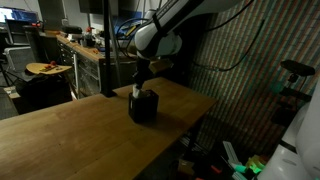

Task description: Put the white towel in the black box

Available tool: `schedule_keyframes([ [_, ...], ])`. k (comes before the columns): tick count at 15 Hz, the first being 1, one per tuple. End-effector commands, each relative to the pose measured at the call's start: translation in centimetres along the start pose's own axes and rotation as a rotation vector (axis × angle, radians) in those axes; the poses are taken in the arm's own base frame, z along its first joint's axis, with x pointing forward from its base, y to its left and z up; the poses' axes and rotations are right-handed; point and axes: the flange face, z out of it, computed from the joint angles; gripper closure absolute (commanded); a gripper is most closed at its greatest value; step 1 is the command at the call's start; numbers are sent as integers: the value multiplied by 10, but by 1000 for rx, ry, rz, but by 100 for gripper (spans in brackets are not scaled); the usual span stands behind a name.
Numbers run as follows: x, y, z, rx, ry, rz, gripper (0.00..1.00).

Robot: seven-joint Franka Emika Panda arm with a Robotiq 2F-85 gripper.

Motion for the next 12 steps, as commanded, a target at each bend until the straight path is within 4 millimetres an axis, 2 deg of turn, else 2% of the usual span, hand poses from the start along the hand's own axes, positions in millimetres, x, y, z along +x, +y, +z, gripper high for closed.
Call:
schedule_keyframes([
  [1,-23,-5,-13,56,-6,48,94],
  [5,-42,-13,-21,106,-22,90,94],
  [10,-51,-9,-27,107,-33,108,94],
  [11,-51,-8,-29,110,-30,107,93],
  [12,-51,-9,-31,112,-26,105,87],
])
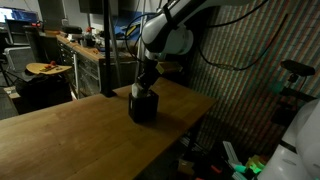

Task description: Put the white towel in the black box

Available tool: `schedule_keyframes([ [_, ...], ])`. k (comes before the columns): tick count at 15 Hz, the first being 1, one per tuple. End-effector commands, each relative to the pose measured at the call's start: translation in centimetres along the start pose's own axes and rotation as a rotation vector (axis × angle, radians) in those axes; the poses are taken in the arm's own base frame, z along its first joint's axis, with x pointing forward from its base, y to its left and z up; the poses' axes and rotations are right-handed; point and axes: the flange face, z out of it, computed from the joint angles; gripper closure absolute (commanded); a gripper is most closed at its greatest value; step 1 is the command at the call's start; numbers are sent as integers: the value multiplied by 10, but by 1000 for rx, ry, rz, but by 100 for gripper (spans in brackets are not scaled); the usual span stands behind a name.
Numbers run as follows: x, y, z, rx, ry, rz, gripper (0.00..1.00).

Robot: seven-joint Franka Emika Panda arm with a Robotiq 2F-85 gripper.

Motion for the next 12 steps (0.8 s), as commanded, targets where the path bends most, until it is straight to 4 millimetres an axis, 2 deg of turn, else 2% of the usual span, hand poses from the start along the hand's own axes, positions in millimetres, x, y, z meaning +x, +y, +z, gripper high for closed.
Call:
schedule_keyframes([
  [1,-4,-2,-16,21,29,0,67],
  [4,4,-8,-22,21,66,-37,53],
  [6,10,-13,-25,17,87,-68,55],
  [9,16,-17,-25,11,117,-104,73],
  [11,19,-16,-23,7,133,-125,74],
  [12,20,-15,-22,6,140,-132,81],
])
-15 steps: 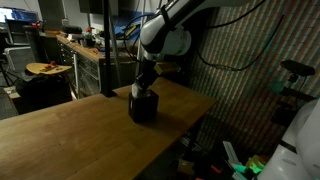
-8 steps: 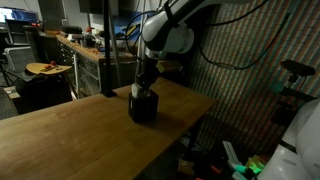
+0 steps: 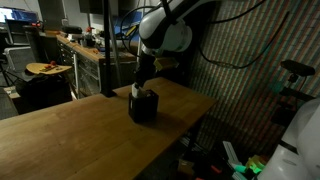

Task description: Put the white towel in the black box

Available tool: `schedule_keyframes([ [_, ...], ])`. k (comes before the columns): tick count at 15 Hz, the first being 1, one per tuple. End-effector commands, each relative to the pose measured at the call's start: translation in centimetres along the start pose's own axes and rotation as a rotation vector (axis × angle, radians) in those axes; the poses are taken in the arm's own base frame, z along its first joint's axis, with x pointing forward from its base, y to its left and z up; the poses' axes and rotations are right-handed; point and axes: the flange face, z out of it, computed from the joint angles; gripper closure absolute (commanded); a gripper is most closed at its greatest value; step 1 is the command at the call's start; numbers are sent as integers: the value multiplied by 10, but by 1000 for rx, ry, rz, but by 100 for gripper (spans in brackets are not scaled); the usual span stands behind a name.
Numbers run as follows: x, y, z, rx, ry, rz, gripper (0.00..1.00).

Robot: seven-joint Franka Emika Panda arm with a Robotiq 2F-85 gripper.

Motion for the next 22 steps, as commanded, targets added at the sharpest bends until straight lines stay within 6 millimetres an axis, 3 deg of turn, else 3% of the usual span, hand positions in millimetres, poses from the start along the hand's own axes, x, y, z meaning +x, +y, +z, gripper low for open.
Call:
schedule_keyframes([
  [1,9,3,-2,4,56,-38,78],
  [5,12,11,4,0,78,-67,82],
  [9,15,18,10,-3,93,-92,71],
  [11,16,21,12,-4,95,-102,58],
  [22,40,20,23,3,124,-138,64],
])
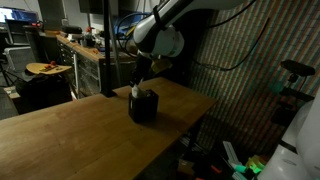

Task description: Put the white towel in the black box

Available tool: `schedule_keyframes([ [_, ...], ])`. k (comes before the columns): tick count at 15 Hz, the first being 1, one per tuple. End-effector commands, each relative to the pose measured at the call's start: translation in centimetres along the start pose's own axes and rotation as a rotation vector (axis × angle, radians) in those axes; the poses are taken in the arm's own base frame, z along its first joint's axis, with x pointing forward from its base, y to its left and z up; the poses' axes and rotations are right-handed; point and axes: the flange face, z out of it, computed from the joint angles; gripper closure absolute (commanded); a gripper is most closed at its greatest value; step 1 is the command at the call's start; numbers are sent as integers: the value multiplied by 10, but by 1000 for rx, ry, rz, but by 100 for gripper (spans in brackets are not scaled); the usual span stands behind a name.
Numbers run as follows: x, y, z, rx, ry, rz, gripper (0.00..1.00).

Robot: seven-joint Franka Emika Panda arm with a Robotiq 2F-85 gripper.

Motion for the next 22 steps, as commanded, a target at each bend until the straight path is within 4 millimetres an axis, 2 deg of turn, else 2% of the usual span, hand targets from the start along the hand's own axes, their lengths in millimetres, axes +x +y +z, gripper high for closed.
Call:
schedule_keyframes([
  [1,14,6,4,5,40,-10,63],
  [8,7,24,21,10,27,6,63],
  [11,4,29,23,12,24,8,95],
  [13,1,30,22,11,22,10,100],
  [17,-6,36,15,10,22,35,94],
  [22,-18,44,6,10,11,85,96],
])
